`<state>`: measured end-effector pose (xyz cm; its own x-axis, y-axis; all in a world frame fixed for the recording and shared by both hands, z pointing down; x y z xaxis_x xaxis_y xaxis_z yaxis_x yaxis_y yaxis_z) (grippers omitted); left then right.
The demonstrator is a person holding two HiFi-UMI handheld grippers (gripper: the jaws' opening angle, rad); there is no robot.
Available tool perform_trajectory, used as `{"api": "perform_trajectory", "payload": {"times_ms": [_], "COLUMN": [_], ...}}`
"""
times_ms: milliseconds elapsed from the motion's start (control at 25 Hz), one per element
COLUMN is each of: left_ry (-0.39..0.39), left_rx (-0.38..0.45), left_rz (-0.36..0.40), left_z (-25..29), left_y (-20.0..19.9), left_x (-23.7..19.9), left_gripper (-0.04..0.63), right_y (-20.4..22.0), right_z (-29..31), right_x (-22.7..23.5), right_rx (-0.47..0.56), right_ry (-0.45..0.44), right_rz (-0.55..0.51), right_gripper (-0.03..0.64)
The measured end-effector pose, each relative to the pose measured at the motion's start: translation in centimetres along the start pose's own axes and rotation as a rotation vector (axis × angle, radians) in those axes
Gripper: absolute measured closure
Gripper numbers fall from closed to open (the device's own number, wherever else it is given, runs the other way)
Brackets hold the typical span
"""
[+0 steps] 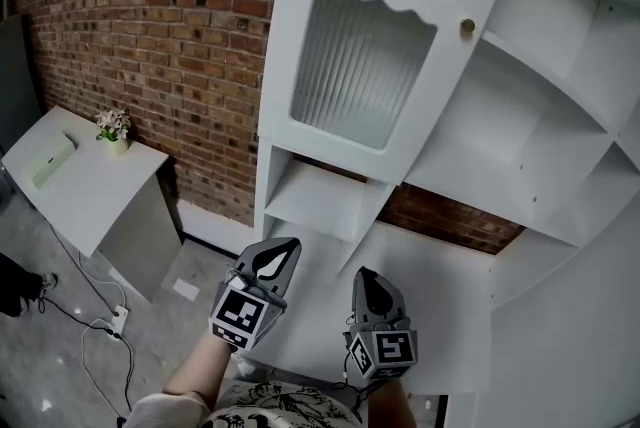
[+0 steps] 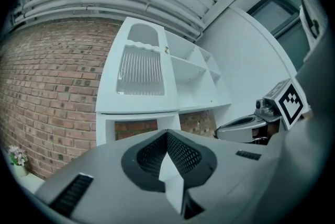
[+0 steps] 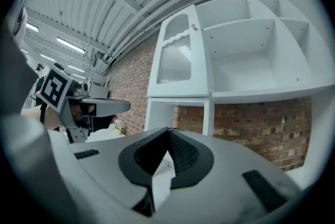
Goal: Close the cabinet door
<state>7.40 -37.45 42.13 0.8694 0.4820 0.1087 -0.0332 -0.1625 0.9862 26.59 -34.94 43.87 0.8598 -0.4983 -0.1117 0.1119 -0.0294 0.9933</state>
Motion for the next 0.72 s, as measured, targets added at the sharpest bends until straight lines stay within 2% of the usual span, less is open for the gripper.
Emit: {"api": "perform_trajectory", "payload": {"times_ms": [360, 720], "left_ry": [0.02, 0.024], "left_rx": [-0.047, -0.058], "left_rz": [-0.002, -0.015], "left_z": [0.0, 0.3], "left_y": [0.9, 1.2], "left_x": [-0.2, -0.2], "left_gripper": [0.583, 0.583], "right_y": [0.2, 0.5], "right_z": [0.3, 0.2], "right_x": [-0.6, -0.1], "right_rx": [-0.014, -0.017], "right_ry": [0.009, 0.025], "right_rz": [-0.017, -0.019], "right_gripper": [0.611, 0.611]}}
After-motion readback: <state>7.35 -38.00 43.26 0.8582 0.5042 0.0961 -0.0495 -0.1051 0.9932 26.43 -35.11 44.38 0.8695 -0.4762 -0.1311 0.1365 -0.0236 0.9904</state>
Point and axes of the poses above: the fingertips, and each gripper's own axes: z forward along the fingers, x to its right, y out of its underside, the point moved 7 cm from there along -z, backward along the fingers, and after that the axes turned 5 degrees about -y, right-handed, at the moved point
